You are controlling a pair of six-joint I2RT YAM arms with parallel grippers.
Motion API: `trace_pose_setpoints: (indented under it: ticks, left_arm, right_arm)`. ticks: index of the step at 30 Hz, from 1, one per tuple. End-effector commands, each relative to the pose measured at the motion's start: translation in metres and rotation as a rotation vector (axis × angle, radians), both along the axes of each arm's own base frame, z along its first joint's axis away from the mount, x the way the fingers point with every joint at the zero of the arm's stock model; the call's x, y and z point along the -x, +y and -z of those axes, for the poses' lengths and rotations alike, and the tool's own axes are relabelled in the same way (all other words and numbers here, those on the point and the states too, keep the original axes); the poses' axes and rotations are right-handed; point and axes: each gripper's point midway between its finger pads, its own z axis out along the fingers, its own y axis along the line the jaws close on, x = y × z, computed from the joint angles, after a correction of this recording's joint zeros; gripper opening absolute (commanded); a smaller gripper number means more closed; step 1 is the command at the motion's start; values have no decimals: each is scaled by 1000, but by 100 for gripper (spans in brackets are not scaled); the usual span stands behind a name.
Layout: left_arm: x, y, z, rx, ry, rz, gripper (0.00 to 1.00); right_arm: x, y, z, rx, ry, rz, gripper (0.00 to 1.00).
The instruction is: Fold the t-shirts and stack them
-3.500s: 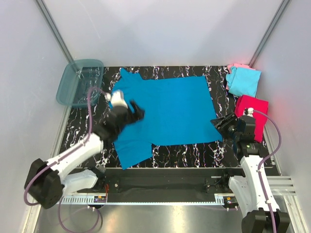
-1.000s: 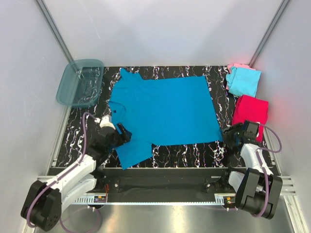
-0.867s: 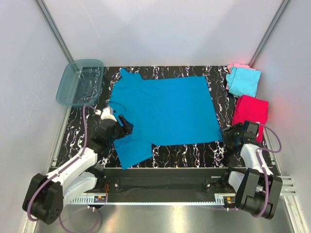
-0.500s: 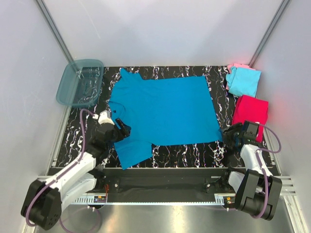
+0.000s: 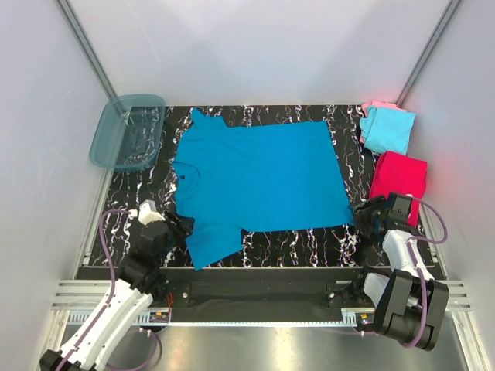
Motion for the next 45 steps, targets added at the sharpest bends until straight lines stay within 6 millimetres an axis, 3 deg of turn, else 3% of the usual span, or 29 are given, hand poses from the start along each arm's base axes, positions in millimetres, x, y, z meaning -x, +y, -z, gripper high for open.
trace_pose_setpoints:
  ticks: [1,8,12,19,26,38,45]
  left_arm:
    - [16,-3,26,28,112,11,58]
    - [34,2,48,-31,298,-35,62]
    - [37,3,45,-140,351,-47,65]
    - [37,0,42,-149,351,-35,66]
    - [24,-4,34,-172,310,-28,65]
    - [1,-22,24,-151,254,0,63]
    - [0,-23,25,-147,246,8,63]
  right_arm:
    - [-4,-2,-3,5,-22,-4,60]
    - [-4,-6,-2,20,-8,15,59]
    - [-2,-10,-2,38,14,26,59]
    - [0,-11,5,35,42,37,60]
    - [10,-7,8,9,83,41,57]
    - [32,-10,-6,65,141,46,57]
    - [31,-8,-6,37,142,59,57]
